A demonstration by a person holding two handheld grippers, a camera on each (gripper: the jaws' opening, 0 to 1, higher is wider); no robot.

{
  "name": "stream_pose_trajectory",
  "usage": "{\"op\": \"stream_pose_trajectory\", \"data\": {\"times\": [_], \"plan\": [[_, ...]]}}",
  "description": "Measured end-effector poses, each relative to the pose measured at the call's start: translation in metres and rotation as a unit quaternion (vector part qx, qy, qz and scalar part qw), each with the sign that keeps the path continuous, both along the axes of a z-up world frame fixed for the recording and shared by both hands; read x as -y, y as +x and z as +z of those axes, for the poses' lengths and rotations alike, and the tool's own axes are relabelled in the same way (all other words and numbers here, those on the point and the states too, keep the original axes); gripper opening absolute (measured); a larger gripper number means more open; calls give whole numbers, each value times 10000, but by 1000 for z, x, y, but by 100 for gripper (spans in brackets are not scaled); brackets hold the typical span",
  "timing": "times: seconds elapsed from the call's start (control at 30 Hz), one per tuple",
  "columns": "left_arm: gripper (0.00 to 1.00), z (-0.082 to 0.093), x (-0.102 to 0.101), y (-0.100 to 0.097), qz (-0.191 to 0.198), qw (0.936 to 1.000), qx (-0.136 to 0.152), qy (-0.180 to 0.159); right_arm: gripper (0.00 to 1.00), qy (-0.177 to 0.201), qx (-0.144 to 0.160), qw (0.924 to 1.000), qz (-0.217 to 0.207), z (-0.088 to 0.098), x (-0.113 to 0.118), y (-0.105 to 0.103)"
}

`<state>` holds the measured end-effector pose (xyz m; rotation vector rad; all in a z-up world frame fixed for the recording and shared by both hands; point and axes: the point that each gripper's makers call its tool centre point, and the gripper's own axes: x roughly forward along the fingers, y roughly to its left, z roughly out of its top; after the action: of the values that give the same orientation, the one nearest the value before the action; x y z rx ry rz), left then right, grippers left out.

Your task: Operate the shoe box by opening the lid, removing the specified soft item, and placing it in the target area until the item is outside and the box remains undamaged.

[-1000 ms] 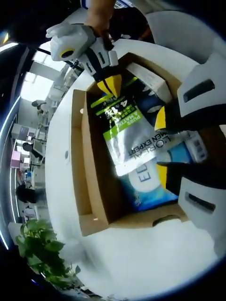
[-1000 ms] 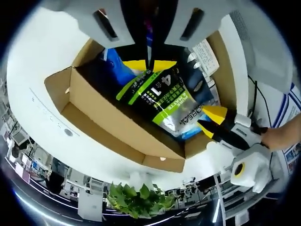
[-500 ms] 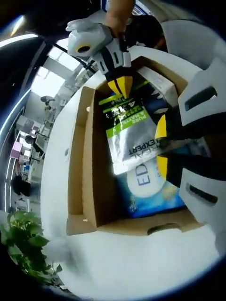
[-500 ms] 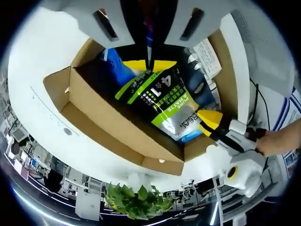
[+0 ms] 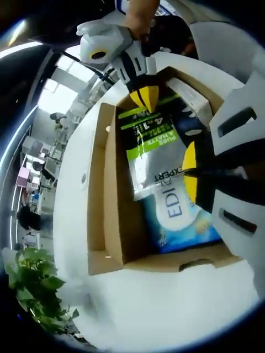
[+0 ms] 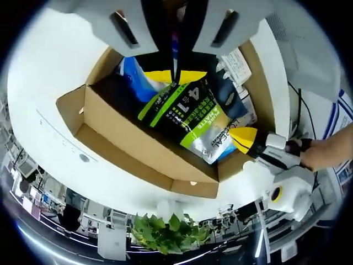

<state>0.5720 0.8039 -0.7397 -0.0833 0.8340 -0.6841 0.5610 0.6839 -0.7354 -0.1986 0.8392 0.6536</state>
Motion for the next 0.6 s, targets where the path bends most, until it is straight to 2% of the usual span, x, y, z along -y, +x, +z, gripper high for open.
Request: {"op": "stream_pose_trajectory", "data": {"times": [0.3, 0.6], "plan": [[0, 17, 1, 1, 18, 9999, 166, -7, 0, 122, 132, 9998, -97, 15, 1, 0], [0, 32, 11, -1, -64, 9994, 335, -2, 0, 232, 300, 9989, -259, 33, 11, 1]]}}
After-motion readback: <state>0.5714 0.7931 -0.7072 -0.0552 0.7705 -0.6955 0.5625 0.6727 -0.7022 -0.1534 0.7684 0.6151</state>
